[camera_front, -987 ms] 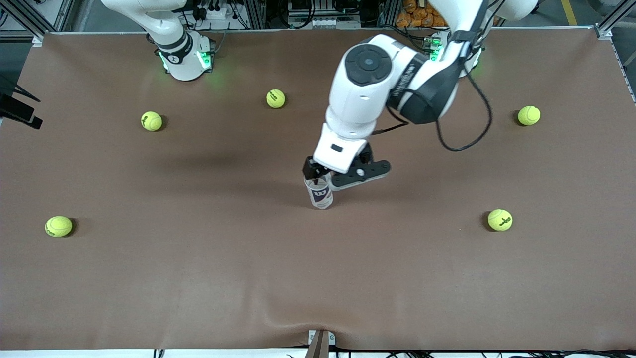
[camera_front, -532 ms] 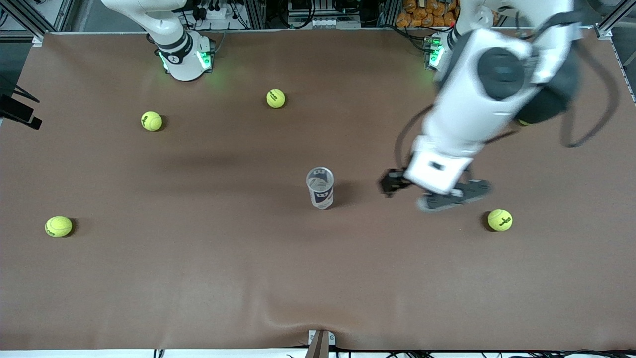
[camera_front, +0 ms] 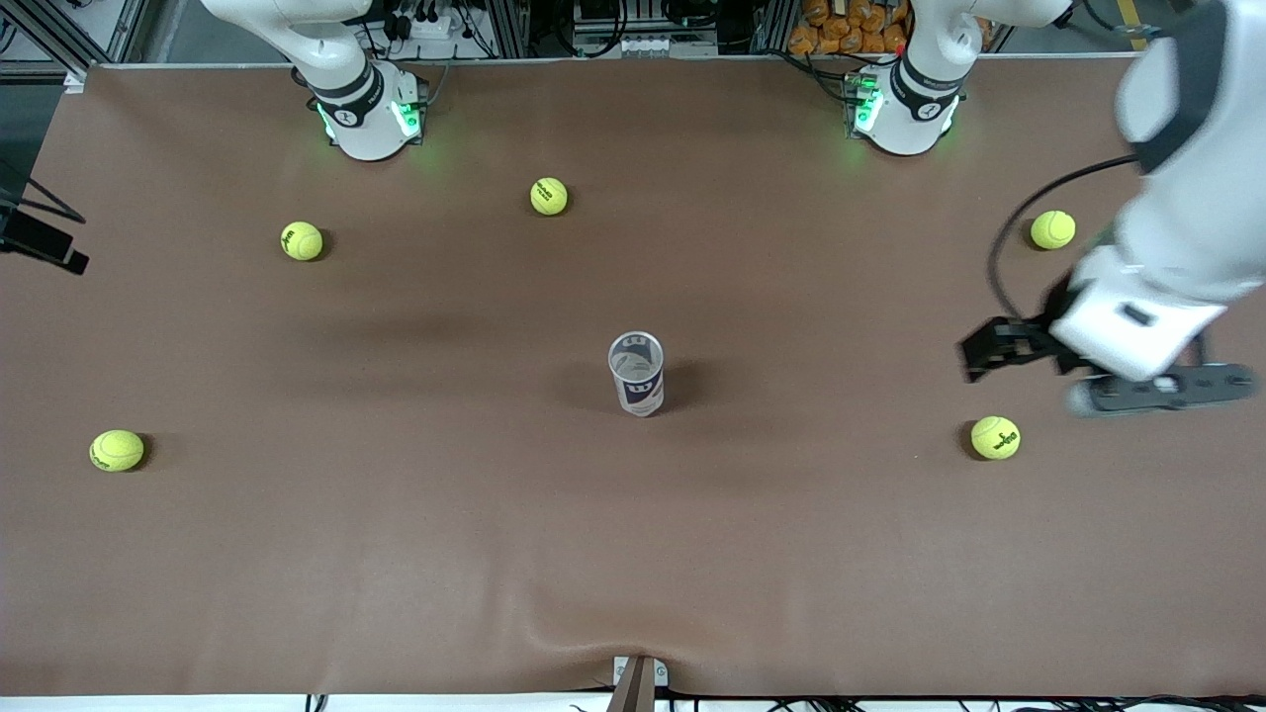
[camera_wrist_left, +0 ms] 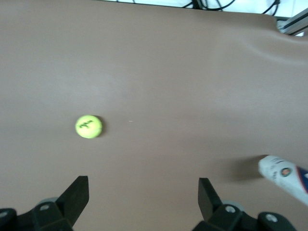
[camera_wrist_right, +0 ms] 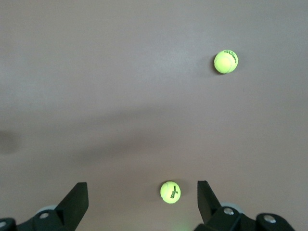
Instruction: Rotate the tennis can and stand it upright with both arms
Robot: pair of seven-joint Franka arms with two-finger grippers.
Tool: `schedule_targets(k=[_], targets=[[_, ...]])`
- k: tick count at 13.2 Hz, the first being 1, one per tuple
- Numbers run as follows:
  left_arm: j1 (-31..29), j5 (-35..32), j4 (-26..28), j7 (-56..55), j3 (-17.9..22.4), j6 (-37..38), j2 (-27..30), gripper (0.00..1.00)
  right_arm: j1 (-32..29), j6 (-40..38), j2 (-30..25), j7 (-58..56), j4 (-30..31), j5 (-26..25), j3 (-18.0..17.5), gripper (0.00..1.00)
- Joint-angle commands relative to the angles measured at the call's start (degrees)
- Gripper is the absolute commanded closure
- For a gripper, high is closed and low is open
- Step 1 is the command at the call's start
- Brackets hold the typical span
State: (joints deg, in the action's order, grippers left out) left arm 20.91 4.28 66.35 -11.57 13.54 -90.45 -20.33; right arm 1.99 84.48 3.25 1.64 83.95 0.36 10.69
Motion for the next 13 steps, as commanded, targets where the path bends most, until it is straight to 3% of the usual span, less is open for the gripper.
schedule_targets(k=[1, 3, 5, 7, 9, 13], targets=[[-5.15, -0.68, 1.85, 9.16, -0.79, 0.36, 0.56, 0.00, -2.50, -0.27, -0.09, 0.47, -0.45, 0.96, -0.49, 0.00], [-13.93, 1.60, 2.46, 16.64, -5.86, 0.36, 0.47, 0.00, -3.74, -0.54, -0.18, 0.47, -0.54, 1.04, -0.58, 0.00], [-20.01, 0.73, 5.61, 16.85, -11.84, 0.36, 2.48, 0.00, -3.75, -0.54, -0.18, 0.47, -0.54, 1.13, -0.58, 0.00], [-20.21, -1.46, 14.19, 16.15, -12.40, -1.29, 7.99, 0.00, -3.40, -0.10, -0.09, 0.13, -0.45, 1.05, -0.66, 0.00], [-19.25, -3.48, 26.41, 15.88, -12.48, -10.84, 15.64, 0.00, -3.57, 0.34, -0.09, 0.12, -0.54, 0.78, -0.67, 0.00], [-18.98, -4.19, 21.81, 14.91, -13.27, -11.42, 12.43, 0.00, -3.13, 0.43, -0.09, -0.58, -0.45, 0.52, -0.67, 0.00]])
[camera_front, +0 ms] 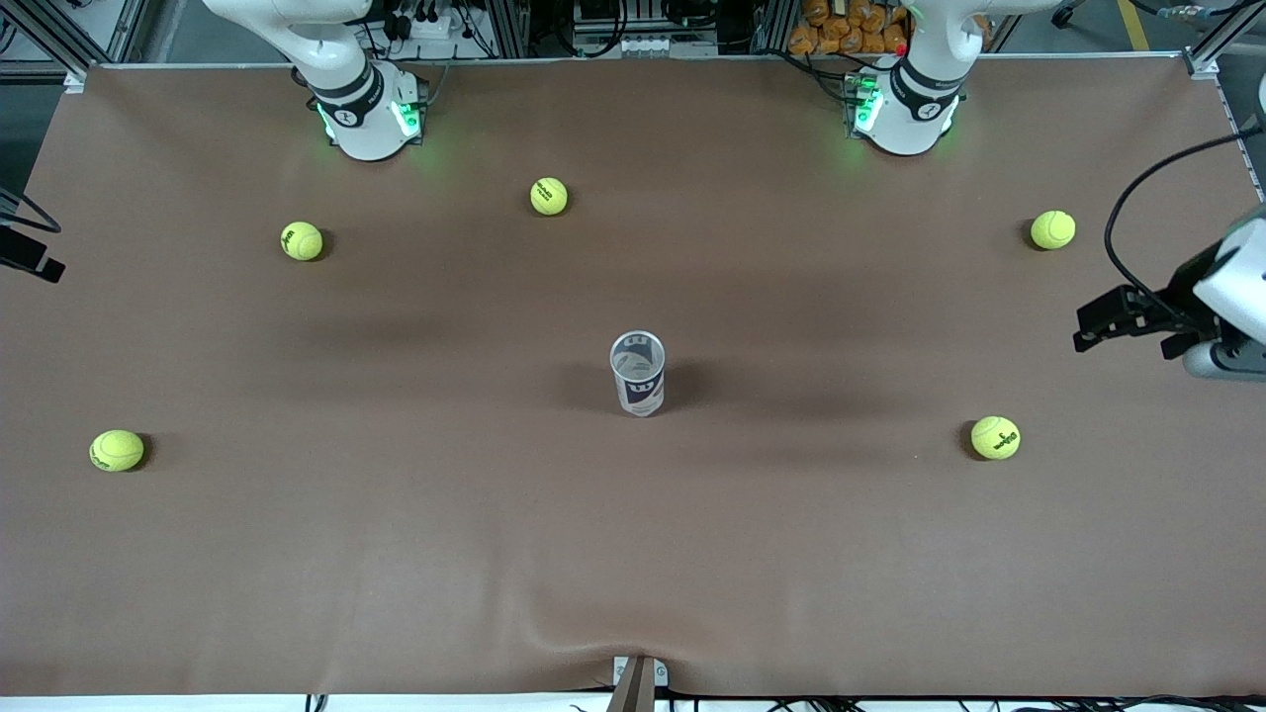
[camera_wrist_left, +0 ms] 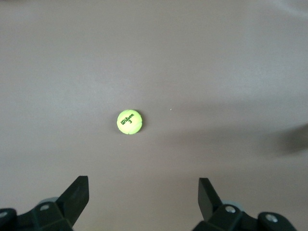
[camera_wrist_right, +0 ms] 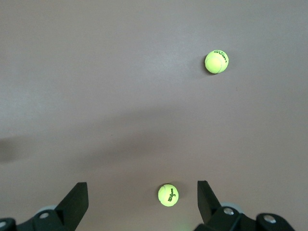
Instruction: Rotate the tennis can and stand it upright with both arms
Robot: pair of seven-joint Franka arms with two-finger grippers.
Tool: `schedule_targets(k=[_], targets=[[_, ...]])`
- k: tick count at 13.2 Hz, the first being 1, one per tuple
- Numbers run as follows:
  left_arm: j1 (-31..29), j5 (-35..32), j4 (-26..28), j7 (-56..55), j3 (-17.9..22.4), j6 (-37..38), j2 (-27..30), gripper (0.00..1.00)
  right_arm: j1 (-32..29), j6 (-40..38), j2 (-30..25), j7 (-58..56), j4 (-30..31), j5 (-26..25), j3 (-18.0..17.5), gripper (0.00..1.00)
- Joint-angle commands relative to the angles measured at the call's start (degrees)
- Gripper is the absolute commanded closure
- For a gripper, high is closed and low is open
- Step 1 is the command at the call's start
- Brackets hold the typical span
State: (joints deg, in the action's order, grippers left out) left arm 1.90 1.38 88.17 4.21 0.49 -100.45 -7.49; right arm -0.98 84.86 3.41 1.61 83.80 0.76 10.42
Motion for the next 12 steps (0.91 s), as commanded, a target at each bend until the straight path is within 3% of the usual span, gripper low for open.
schedule_targets(k=[1, 6, 9, 12], targets=[[0.03, -1.46, -0.37, -0.87, -0.14, -1.42, -0.68, 0.00, -0.17, 0.04, -0.25, -2.04, -0.22, 0.12, -0.49, 0.00], [-0.32, -1.12, -2.56, -0.69, -0.23, 2.52, -0.42, 0.00, 1.24, 0.83, 0.01, -2.85, -0.13, 0.21, -0.49, 0.00], [-0.41, -1.82, -3.89, -0.26, -0.32, 12.34, 1.68, 0.00, 1.24, 1.01, 0.45, -2.85, -0.13, 0.21, -0.49, 0.00], [-0.85, -1.11, -3.27, -0.08, 0.73, 10.82, 2.04, 0.00, 1.24, 1.01, 0.45, -2.85, -0.13, 0.21, -0.49, 0.00]])
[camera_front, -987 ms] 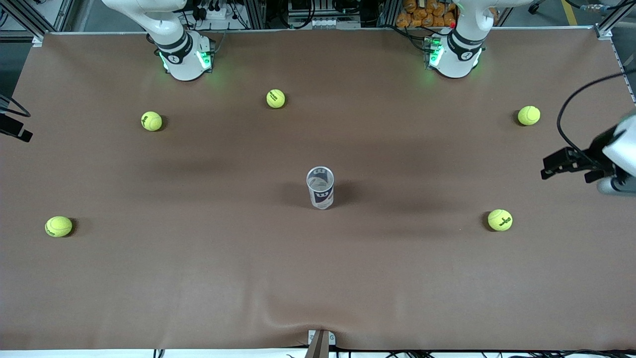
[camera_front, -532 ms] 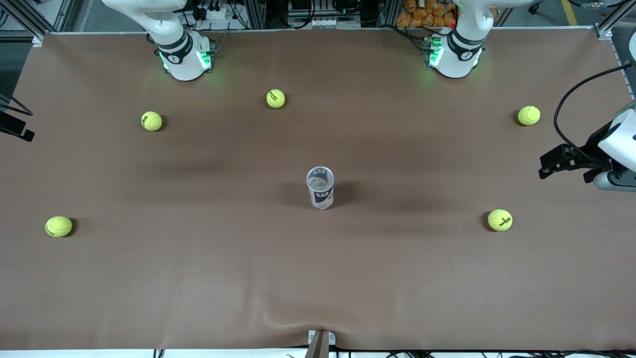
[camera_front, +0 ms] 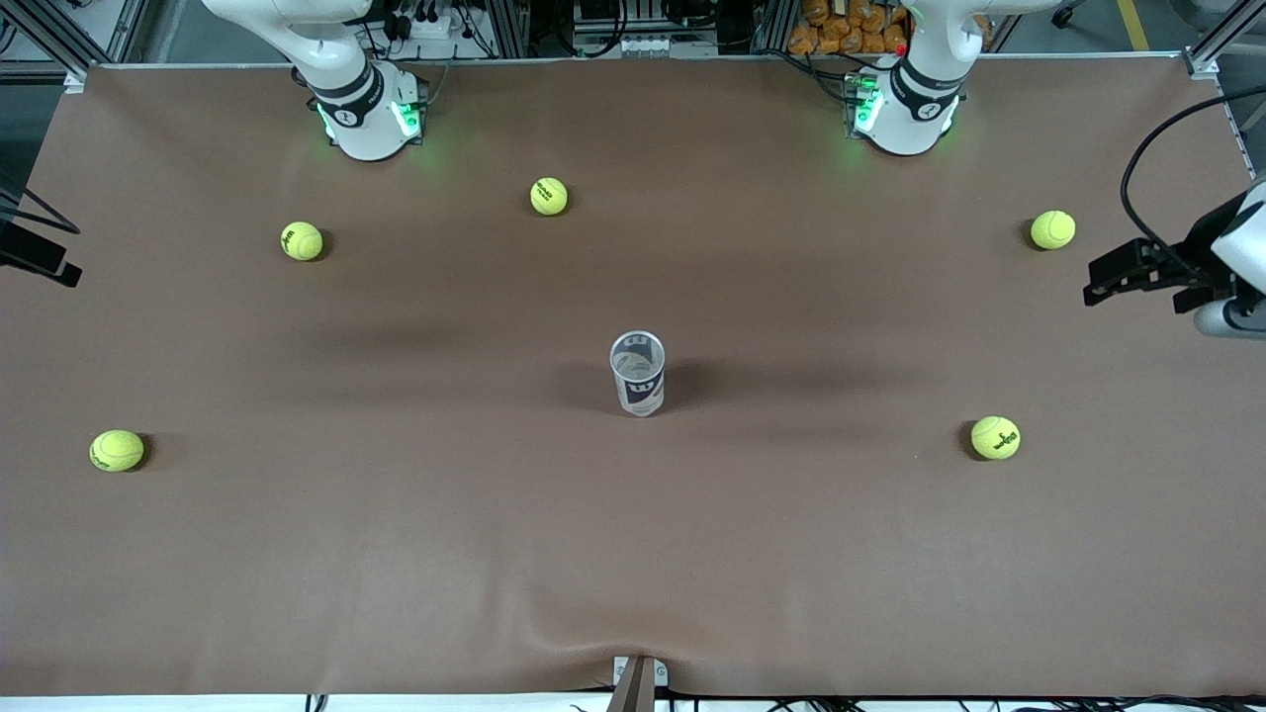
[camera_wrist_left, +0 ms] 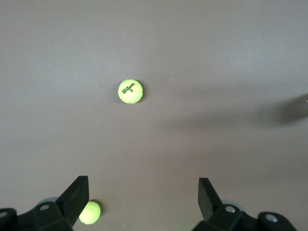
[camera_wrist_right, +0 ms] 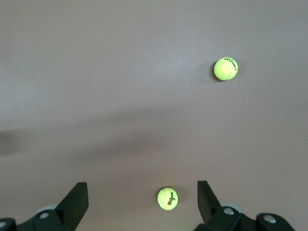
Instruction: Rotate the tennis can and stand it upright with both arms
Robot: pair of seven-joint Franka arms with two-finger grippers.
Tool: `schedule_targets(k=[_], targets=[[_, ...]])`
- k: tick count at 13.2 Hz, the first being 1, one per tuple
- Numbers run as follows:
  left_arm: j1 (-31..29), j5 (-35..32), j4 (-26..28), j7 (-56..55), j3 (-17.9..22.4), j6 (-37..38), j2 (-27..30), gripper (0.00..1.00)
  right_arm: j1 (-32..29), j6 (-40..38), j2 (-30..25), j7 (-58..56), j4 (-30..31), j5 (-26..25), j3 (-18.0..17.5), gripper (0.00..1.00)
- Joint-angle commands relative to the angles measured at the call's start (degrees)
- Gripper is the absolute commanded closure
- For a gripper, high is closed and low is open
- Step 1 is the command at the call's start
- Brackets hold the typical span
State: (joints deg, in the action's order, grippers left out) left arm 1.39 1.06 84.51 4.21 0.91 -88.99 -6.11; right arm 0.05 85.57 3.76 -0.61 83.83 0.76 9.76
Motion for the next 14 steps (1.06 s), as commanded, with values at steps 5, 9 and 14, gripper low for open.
schedule_targets(k=[5, 9, 14], targets=[[-0.07, -1.32, 9.88, -0.17, -0.65, -6.54, 7.43, 0.00, 0.13, 0.30, 0.10, -0.62, -0.15, 0.30, 0.18, 0.00], [0.11, -1.50, 8.57, -0.17, -1.00, -6.55, 7.43, 0.00, 0.13, 0.21, 0.10, -0.62, -0.15, 0.21, 0.18, 0.00], [-0.07, -1.50, 6.19, -0.34, -0.91, -5.32, 6.64, 0.00, 0.13, 0.21, 0.10, -0.62, -0.15, 0.21, 0.18, 0.00]])
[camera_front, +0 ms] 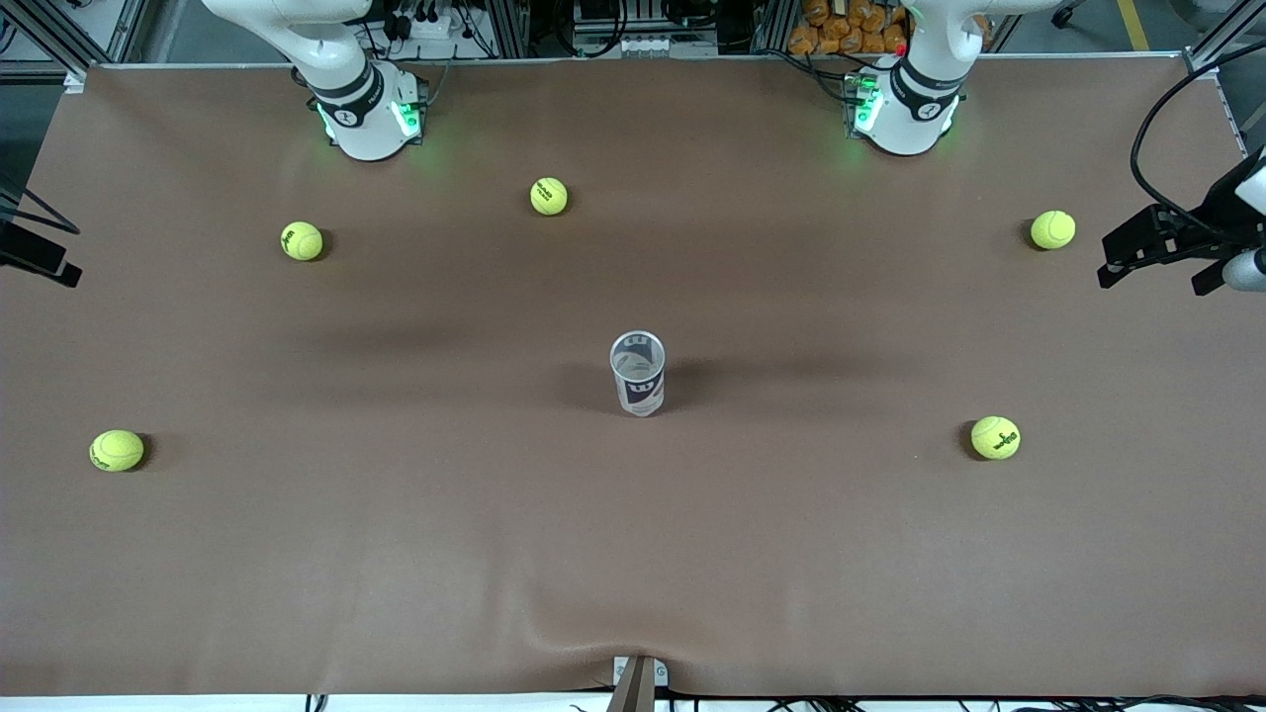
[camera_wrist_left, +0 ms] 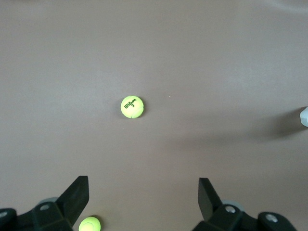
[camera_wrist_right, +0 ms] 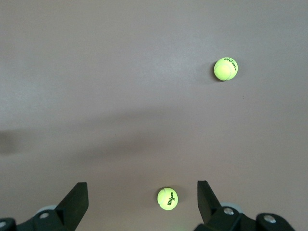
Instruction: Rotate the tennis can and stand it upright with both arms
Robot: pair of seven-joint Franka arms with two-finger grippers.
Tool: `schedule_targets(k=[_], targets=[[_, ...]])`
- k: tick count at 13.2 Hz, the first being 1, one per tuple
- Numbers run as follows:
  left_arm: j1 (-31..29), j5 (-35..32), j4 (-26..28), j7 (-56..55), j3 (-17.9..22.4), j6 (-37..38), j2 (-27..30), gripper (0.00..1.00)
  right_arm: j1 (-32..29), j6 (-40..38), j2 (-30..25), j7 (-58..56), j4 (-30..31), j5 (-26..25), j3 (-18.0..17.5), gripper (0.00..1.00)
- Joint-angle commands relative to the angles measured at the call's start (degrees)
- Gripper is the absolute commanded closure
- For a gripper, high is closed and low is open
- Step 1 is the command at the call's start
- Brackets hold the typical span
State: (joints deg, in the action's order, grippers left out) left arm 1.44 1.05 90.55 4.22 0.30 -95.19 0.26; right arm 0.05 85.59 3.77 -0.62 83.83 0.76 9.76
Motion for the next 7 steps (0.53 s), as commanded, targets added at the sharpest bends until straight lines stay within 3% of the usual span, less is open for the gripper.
schedule_targets(k=[1, 7], targets=[[-0.29, -1.57, 0.15, -0.44, -0.21, 1.15, 0.27, 0.00, 0.13, 0.20, 0.10, -0.61, -0.16, 0.21, 0.17, 0.00], [-0.21, -1.48, 0.15, -4.83, -0.30, 1.76, 0.53, 0.00, 0.13, 0.20, 0.10, -0.61, -0.07, 0.21, 0.17, 0.00]])
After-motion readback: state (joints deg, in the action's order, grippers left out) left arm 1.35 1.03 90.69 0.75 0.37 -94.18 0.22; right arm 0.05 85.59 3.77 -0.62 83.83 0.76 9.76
